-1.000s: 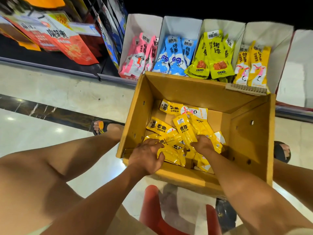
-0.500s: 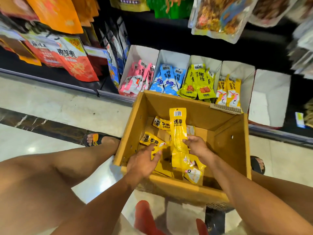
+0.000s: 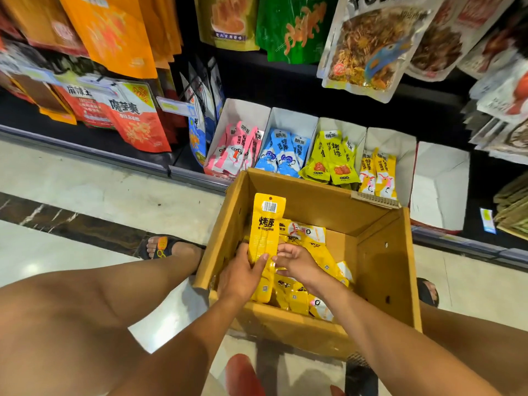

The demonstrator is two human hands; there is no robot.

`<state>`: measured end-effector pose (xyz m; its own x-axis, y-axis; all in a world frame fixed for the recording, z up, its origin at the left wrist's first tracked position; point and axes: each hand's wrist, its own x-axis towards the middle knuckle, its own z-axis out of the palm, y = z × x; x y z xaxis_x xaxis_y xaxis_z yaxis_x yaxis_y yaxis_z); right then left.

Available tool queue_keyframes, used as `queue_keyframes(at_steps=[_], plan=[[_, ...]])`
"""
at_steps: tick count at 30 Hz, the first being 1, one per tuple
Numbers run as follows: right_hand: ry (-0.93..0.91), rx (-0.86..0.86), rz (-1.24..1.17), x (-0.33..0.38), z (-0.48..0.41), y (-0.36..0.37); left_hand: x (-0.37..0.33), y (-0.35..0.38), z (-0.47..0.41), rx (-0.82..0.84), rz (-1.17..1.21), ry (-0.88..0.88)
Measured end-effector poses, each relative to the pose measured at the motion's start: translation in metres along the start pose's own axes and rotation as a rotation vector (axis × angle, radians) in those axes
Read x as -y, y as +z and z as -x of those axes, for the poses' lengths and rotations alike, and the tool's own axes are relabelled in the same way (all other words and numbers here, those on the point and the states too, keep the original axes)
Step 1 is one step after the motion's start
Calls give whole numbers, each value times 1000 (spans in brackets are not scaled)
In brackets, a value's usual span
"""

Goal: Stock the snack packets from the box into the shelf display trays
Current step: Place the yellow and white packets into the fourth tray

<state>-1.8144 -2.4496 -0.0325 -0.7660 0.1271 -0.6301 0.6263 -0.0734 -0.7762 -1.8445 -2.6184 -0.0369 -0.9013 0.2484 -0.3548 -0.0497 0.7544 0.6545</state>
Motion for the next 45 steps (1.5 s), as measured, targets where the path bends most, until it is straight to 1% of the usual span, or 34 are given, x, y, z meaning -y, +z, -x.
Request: queue_keyframes(at_steps=[4, 7, 10, 12, 15, 21, 24, 26, 29, 33, 38, 41, 45], plan=[[63, -26, 77, -10, -11, -19, 0, 4, 2, -100, -133, 22], [124, -124, 137, -23, -24, -43, -3, 6, 2, -135, -193, -19], [158, -188, 265, -41, -49, -70, -3, 8, 1, -164, -210, -32], [136, -209, 461, -52, -69, -85, -2, 9, 1, -191, -209, -31], [111, -173, 827, -56, -95, -97, -1, 12, 0, -222, -191, -33], [15, -56, 1257, -54, -142, -84, 1, 16, -3, -257, -135, -75], [33, -15, 1371, -52, -156, -73, -1, 15, -5, -269, -119, -118], [61, 1, 1410, -55, -165, -68, -3, 14, -5, -276, -99, -127], [107, 40, 1438, -61, -174, -66, -7, 12, -5, -242, -113, -170], [128, 26, 1459, -64, -182, -67, -6, 13, -6, -244, -150, -183], [4, -76, 1383, -63, -177, -73, -5, 14, -6, -249, -133, -159], [-62, -93, 1328, -53, -162, -79, -6, 11, -5, -227, -148, -153], [-100, -75, 1178, -34, -130, -86, -7, 9, -3, -222, -163, -108]])
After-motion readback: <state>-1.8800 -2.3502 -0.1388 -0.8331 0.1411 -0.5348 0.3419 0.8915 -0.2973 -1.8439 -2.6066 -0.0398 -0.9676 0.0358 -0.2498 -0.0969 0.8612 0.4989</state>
